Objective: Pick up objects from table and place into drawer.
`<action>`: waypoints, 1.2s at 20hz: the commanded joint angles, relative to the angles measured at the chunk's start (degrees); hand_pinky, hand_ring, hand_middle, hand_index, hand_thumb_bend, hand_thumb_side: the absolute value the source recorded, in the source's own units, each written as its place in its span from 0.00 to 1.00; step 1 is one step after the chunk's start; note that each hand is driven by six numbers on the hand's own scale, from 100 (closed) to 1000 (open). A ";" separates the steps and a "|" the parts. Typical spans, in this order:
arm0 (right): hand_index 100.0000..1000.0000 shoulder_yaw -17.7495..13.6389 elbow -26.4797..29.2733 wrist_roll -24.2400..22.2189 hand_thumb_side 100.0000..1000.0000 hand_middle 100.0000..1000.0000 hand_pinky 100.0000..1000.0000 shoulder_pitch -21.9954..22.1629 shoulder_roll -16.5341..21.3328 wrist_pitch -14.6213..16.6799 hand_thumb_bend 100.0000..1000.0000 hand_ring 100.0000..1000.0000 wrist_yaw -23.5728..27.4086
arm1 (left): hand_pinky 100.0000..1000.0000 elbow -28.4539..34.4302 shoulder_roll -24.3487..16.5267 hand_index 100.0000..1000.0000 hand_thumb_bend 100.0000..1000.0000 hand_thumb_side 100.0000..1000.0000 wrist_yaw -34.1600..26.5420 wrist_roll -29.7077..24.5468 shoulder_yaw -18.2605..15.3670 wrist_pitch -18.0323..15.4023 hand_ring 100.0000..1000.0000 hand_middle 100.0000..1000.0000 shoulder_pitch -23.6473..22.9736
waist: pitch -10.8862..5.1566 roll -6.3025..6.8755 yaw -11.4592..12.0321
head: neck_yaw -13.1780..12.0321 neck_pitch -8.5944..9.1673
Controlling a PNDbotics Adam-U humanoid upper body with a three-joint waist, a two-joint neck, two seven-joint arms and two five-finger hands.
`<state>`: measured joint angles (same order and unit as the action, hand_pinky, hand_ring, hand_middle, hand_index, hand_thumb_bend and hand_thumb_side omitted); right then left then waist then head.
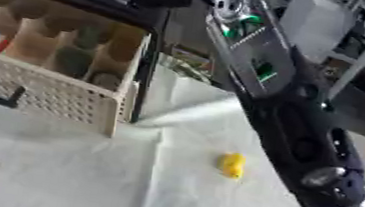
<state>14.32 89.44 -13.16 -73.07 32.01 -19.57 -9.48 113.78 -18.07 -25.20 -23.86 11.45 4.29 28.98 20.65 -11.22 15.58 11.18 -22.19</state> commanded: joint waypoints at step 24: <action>0.67 -17.42 25.15 31.64 0.50 0.25 0.48 29.39 18.76 7.12 0.30 0.52 25.42 | 0.26 0.81 -15.04 0.67 0.00 0.36 -0.22 5.44 -5.84 -35.10 0.28 0.43 -9.18 | -5.02 9.36 -6.57 | -9.16 -6.76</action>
<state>-1.71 113.67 17.10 -43.28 48.42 -13.91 15.75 113.78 -30.30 -25.96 -18.81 6.51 -27.97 19.58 16.95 -1.99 8.91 2.48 -28.27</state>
